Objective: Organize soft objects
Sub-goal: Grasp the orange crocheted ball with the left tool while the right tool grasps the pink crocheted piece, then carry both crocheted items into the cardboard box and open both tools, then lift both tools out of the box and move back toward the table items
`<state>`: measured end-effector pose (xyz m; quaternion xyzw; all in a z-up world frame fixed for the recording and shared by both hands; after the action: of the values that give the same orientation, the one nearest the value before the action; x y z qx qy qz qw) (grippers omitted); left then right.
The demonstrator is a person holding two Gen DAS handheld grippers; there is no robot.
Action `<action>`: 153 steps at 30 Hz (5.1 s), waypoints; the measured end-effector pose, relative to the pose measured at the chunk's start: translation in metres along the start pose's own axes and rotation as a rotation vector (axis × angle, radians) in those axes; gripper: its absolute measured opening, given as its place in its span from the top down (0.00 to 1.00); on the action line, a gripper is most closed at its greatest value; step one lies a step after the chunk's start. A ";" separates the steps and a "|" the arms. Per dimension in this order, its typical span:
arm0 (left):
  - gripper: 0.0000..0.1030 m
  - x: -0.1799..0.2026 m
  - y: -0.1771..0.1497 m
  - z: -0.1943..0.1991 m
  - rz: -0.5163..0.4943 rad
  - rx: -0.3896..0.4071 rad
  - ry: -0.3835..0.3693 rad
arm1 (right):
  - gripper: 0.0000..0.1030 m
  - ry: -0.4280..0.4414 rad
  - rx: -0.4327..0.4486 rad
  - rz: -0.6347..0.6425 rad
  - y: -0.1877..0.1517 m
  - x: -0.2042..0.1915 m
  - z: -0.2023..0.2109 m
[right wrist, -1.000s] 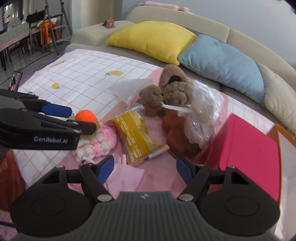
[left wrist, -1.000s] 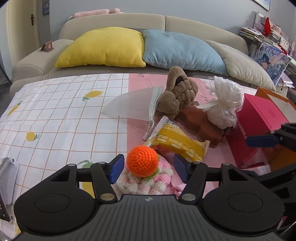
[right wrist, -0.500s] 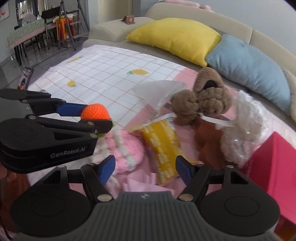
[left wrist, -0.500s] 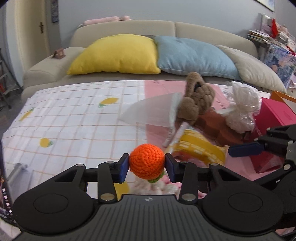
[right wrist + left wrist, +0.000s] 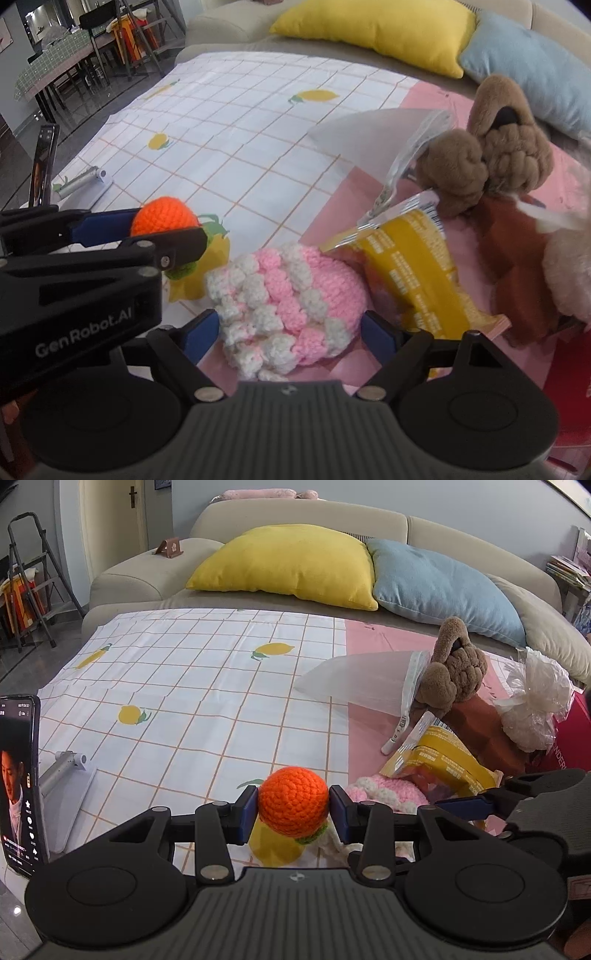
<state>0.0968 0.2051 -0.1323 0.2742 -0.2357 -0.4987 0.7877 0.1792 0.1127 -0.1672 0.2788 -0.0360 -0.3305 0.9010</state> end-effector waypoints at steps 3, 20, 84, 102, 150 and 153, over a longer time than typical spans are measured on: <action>0.55 0.004 -0.001 -0.002 -0.024 -0.006 0.001 | 0.35 -0.027 0.000 0.049 -0.001 -0.006 -0.003; 0.55 0.020 0.015 0.033 -0.042 0.063 0.010 | 0.74 -0.095 0.196 0.145 0.000 -0.003 0.075; 0.50 0.422 -0.067 0.021 -1.159 -0.105 -0.439 | 0.59 -0.554 0.031 -0.298 -0.221 0.285 0.212; 0.25 0.388 -0.035 0.085 -0.993 0.078 -0.485 | 0.24 -0.688 0.098 -0.242 -0.204 0.257 0.258; 0.25 0.070 -0.023 0.083 -0.008 -0.030 -0.229 | 0.14 -0.313 0.247 -0.127 -0.097 0.051 0.189; 0.25 0.067 -0.025 0.070 0.015 -0.071 -0.224 | 0.15 -0.276 0.203 -0.117 -0.091 0.051 0.172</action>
<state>0.0613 0.1208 -0.0906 0.1868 -0.3066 -0.5285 0.7692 0.1238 -0.0575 -0.0764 0.3221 -0.1762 -0.4120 0.8339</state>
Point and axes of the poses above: each gripper's, at about its wrist camera, not at the fingertips, and z roughly against the way its jaws point, x to its right, y to its top, the point moved 2 cm from there along -z, roughly the way its jaws point, and after that the axes turned 6 degrees about z, right-handed, at the moved point
